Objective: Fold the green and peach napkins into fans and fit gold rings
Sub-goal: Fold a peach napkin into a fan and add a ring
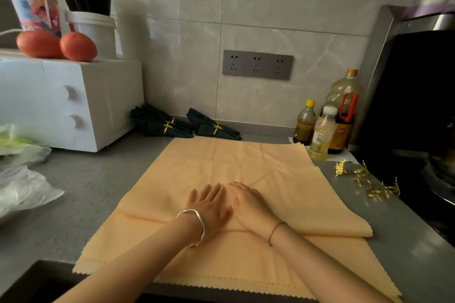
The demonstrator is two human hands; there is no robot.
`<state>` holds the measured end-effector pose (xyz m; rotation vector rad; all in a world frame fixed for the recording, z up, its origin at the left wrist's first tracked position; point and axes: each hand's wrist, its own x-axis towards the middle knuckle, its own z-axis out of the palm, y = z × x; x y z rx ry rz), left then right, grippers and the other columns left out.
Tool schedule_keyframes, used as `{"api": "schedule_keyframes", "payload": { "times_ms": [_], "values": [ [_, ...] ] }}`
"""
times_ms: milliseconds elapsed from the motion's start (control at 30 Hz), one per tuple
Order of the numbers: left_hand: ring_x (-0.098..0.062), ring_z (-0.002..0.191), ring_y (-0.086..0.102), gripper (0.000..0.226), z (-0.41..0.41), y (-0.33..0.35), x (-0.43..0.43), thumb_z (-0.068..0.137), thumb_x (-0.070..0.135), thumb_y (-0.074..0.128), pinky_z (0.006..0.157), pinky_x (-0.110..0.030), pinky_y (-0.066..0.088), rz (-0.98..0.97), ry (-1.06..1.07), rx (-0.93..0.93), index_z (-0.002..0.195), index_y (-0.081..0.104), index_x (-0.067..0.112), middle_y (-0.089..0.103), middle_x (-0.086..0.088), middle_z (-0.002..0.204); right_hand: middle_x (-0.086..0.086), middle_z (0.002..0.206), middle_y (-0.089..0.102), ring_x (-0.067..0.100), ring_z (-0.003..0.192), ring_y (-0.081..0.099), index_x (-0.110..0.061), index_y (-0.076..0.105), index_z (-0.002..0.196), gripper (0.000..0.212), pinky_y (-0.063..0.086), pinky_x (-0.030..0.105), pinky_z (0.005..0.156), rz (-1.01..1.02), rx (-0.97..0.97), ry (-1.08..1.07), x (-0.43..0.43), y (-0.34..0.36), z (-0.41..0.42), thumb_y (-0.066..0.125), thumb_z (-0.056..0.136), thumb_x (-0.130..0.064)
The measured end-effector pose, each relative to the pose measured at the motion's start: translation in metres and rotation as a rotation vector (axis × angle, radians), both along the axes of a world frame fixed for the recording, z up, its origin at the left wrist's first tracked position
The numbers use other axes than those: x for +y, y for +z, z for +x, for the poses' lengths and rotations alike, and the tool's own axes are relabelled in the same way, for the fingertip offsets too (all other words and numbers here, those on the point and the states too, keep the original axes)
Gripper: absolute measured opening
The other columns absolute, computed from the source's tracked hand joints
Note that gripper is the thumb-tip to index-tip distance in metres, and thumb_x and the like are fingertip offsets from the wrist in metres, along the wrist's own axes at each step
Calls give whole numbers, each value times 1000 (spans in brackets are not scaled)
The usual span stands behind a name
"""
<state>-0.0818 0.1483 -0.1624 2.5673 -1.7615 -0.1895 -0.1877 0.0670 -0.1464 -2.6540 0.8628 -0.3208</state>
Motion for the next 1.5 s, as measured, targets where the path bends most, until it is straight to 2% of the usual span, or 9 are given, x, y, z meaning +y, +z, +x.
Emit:
{"api": "schedule_keyframes", "payload": {
  "times_ms": [133,233,400,767,900,1033,1167,1333,1500],
  "values": [
    [-16,147,-5,59,2,-3,4,101,46,15,117,-42,-3,-41,8,2,152,-3,25,-7,8,159,-7,158,11,11,144,7,-28,19,149,49,3,35,117,-81,83,-50,0,-17,-7,26,101,-27],
    [-18,147,-5,66,9,-2,8,96,59,19,117,-44,-4,-46,80,29,152,-1,28,-6,9,159,-9,158,7,12,145,3,-36,17,148,47,1,41,117,-55,122,-86,-11,-20,-23,20,101,-33],
    [-20,147,-4,82,36,-1,22,86,74,19,117,-47,-1,-39,200,25,152,-1,30,-5,8,159,-10,158,5,12,145,3,-40,12,148,51,3,38,116,-94,194,-185,-42,-21,-66,20,99,-48],
    [-23,147,0,82,83,-1,40,86,75,16,117,-49,4,-40,345,-16,152,3,28,-1,6,160,-4,159,3,11,145,3,-20,8,152,61,4,27,116,-86,231,-356,-84,-20,-144,20,99,-49],
    [-23,147,3,76,91,-2,44,89,70,14,117,-47,8,-59,353,-64,152,6,27,2,5,160,-1,159,1,11,146,1,-17,5,151,61,1,32,117,-76,272,-386,-89,-20,-150,19,100,-46],
    [-27,147,1,75,87,-2,44,90,69,14,117,-46,6,-59,361,-49,152,5,28,1,4,160,0,159,3,18,145,7,-15,5,151,63,7,34,118,27,215,-422,-82,-2,-130,25,99,-45],
    [-31,146,0,74,87,-2,44,90,69,14,117,-45,4,-75,371,-29,152,5,29,1,5,160,2,153,26,23,138,28,-18,27,144,56,25,34,112,56,-11,-214,-73,16,-73,42,96,-42],
    [-29,146,-2,73,90,-5,43,90,69,15,118,-45,2,-91,370,-17,151,6,31,1,6,159,4,154,23,22,140,25,-15,25,147,64,23,33,114,85,127,-23,-84,30,16,48,94,-42],
    [-27,146,-3,74,91,-6,43,89,70,15,118,-44,1,-116,370,-20,151,6,31,2,8,159,5,147,34,24,133,35,-14,38,140,64,31,37,109,65,235,-113,-110,25,69,48,91,-54]
  ]
}}
